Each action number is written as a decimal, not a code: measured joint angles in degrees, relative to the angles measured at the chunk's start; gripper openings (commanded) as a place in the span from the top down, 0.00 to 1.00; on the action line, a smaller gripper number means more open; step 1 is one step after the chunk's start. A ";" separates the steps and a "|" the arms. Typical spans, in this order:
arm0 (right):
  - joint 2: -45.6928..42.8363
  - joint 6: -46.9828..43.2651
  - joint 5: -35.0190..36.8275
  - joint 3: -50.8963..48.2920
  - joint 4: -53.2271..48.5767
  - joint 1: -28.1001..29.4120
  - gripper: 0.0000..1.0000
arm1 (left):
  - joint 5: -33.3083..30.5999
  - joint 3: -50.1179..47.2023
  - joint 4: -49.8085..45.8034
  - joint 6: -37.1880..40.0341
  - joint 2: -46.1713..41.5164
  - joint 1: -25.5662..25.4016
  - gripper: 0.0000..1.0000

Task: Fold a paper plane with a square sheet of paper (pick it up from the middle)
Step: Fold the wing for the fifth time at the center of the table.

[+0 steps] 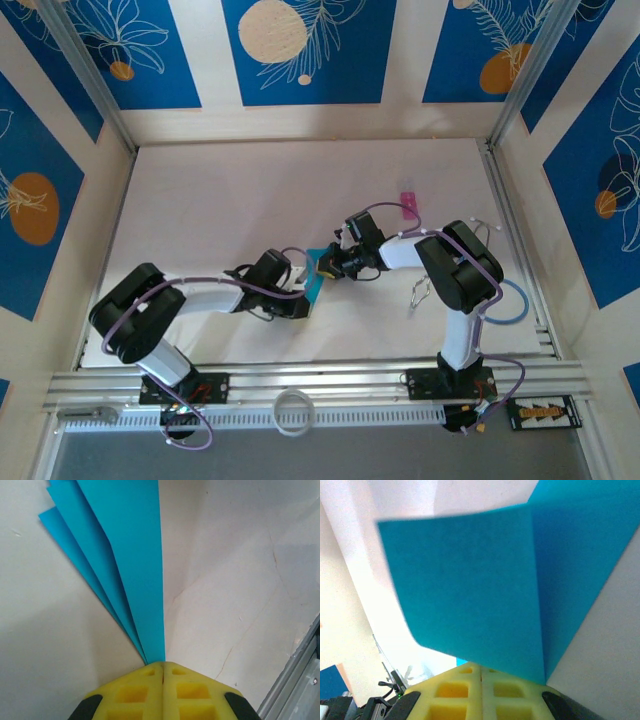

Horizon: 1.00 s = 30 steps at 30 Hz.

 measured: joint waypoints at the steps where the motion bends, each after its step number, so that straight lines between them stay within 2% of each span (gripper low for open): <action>1: 0.00 0.00 0.02 0.00 0.00 0.00 0.94 | 0.00 0.00 -0.46 0.31 -0.11 -0.13 0.98; 14: 0.00 0.02 0.17 0.00 0.02 0.07 0.94 | 0.24 -0.94 -6.54 2.64 -4.96 -2.51 0.95; 18: -0.02 0.00 0.17 -0.02 0.07 0.07 0.94 | -1.68 -1.51 -6.80 1.57 -13.22 -1.70 0.91; 21: -0.02 0.04 0.17 -0.02 0.07 0.07 0.94 | -1.75 -1.36 -3.50 0.24 -17.35 0.44 0.91; 25: -0.02 0.22 0.20 -0.02 0.09 0.09 0.94 | -1.62 0.81 -0.74 -1.27 -12.37 3.28 0.94; 30: -0.02 0.24 0.20 -0.02 0.09 0.11 0.94 | -1.07 6.05 2.14 -3.10 -2.14 3.67 0.97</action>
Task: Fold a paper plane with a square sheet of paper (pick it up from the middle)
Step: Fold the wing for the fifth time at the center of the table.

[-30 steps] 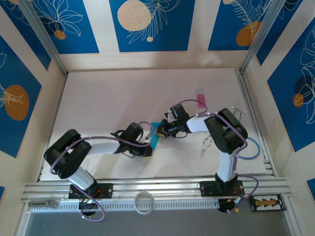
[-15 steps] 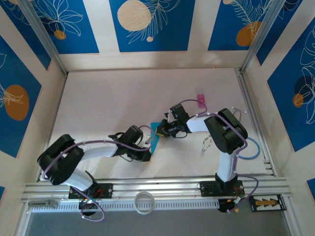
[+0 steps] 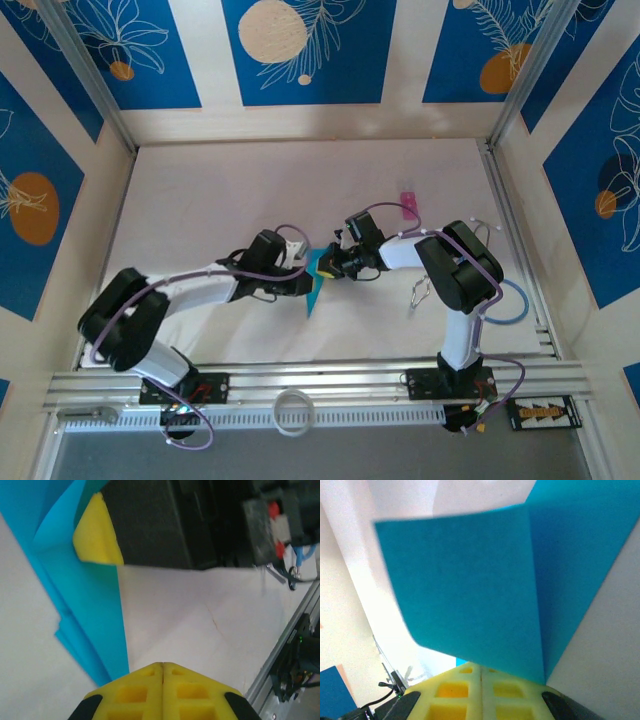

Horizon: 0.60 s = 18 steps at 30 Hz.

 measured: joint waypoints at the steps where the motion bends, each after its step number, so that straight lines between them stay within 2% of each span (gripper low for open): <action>1: 0.00 0.00 -0.02 0.00 0.00 0.00 0.94 | 0.00 0.50 0.68 -0.37 1.05 0.00 0.98; 8: 0.00 0.37 0.00 0.00 0.07 0.28 0.94 | 0.24 2.01 4.57 -2.45 6.67 0.00 0.98; 18: -0.04 0.63 0.02 0.00 0.11 0.33 0.94 | -2.58 3.02 3.48 -2.25 11.52 0.00 1.00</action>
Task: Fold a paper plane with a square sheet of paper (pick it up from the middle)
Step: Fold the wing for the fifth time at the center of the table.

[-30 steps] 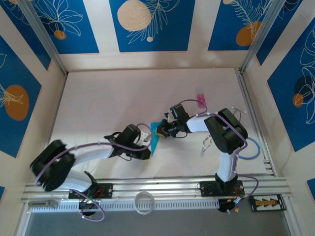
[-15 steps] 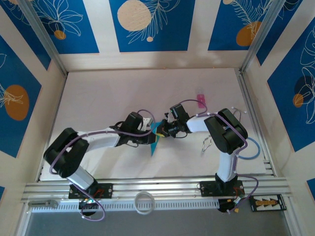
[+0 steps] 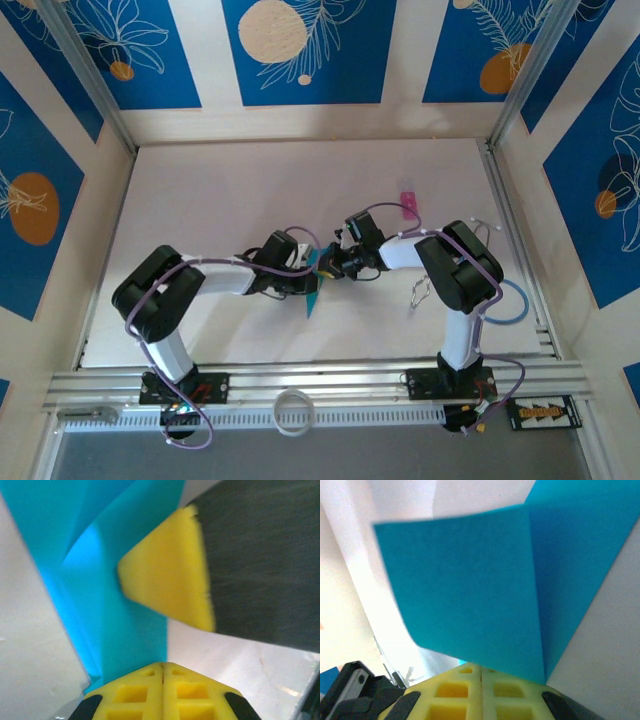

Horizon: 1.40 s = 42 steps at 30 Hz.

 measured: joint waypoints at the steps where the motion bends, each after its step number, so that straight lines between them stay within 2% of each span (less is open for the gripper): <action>1: 0.00 0.00 0.02 0.00 0.00 0.00 0.93 | -0.04 0.00 0.00 0.02 0.07 0.00 1.00; 12: -3.34 0.09 3.10 -1.16 -4.35 -0.50 0.92 | -0.35 -3.21 1.60 3.39 -1.88 0.00 1.00; 17: -8.44 -2.56 4.09 -2.80 -6.62 -1.90 0.90 | 2.47 -4.59 1.49 7.91 -2.82 0.07 1.00; 21: -10.67 -6.08 4.48 -2.80 -6.88 -0.37 0.90 | 4.37 -5.03 1.51 9.66 -2.84 0.13 1.00; 31: -7.28 -9.14 4.50 -2.71 -5.14 4.09 0.93 | 6.10 -6.49 3.89 10.40 -2.86 0.57 1.00; 42: -3.91 -10.97 2.64 -2.58 -4.59 -1.14 0.93 | 6.21 -8.07 6.71 9.25 -3.15 0.68 1.00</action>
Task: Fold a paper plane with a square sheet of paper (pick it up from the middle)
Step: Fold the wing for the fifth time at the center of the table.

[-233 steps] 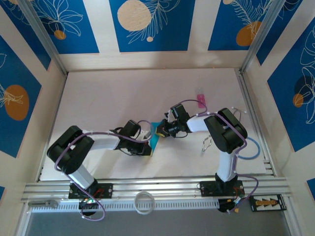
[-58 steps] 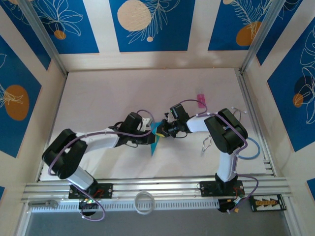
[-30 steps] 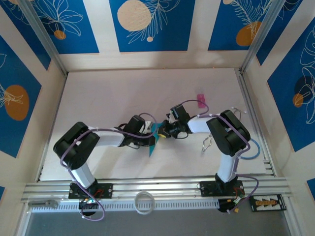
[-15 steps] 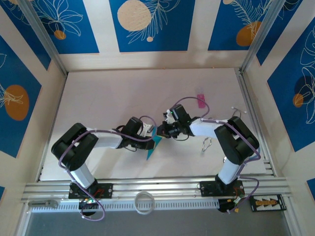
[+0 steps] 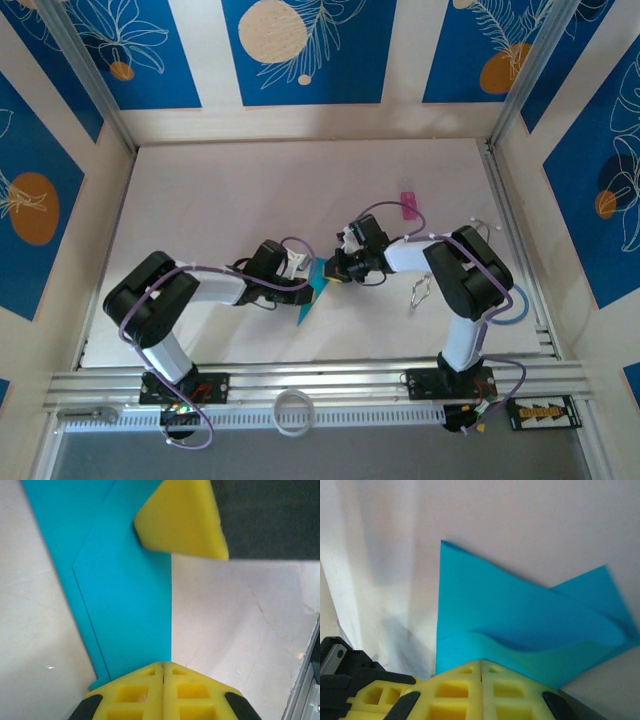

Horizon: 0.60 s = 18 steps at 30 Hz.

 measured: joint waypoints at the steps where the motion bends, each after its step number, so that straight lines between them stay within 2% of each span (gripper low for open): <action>1: 0.17 0.28 -0.44 0.00 0.15 -0.37 0.93 | -0.02 0.00 0.02 -0.17 0.00 0.00 1.00; 12: 1.57 4.83 -0.20 1.62 0.76 -5.70 0.93 | -0.11 -0.04 0.83 -0.39 0.31 0.00 1.00; 18: 1.44 5.18 4.87 4.44 -3.54 -7.19 0.94 | -0.13 -0.04 0.83 -0.39 0.31 0.00 1.00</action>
